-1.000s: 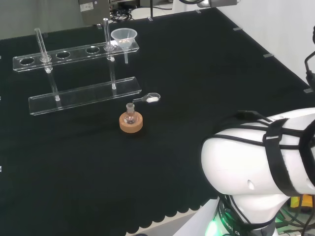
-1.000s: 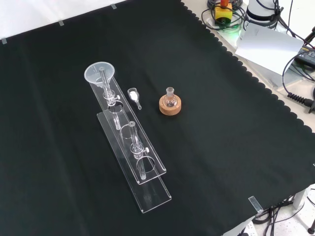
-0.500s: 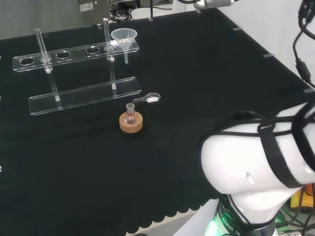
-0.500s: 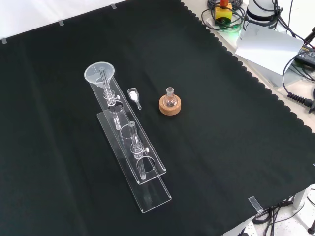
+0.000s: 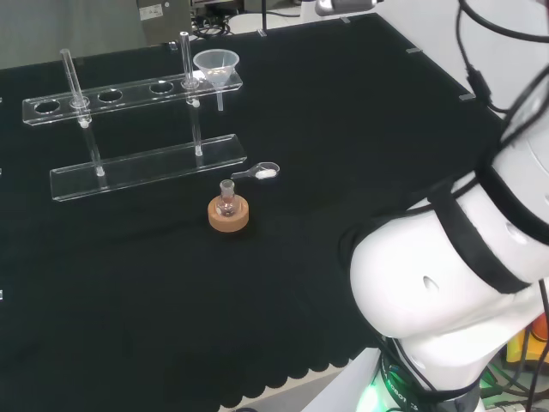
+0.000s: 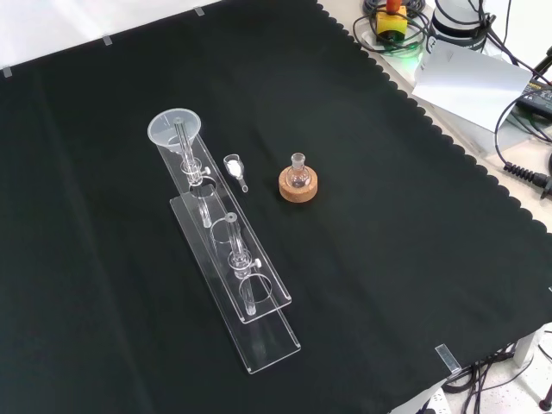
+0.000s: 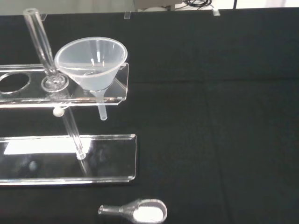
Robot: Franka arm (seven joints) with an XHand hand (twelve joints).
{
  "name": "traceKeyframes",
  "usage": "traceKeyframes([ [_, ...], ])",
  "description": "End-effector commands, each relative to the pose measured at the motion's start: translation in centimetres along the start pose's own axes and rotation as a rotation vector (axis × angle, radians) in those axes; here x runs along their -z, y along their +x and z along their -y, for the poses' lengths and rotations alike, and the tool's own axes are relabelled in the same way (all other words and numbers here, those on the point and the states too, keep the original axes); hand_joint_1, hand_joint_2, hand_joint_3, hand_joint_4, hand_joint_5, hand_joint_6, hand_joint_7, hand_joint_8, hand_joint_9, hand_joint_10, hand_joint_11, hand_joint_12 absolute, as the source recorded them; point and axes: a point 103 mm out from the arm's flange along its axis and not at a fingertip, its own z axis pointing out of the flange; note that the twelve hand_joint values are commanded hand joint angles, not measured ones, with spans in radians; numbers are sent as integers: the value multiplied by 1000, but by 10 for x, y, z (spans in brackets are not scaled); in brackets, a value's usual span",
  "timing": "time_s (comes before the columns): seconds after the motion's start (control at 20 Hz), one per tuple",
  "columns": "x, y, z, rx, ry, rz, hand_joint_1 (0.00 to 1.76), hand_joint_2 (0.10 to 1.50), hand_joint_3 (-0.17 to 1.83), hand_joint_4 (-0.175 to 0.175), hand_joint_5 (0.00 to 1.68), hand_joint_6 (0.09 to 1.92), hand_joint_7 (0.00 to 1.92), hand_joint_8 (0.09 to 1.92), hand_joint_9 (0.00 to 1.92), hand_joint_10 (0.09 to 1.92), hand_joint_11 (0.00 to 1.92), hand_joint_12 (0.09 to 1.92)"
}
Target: Pick up the funnel from the transparent funnel stand.
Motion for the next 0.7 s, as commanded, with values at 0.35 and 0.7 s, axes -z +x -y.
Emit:
traceKeyframes([
  [0.35,-37,38,-80,56,75,41,135,1124,258,-30,176,87,29,610,223,705,25,1433],
  [0.7,-61,53,-95,63,120,59,164,1111,250,-32,169,87,13,626,216,715,25,1438],
])
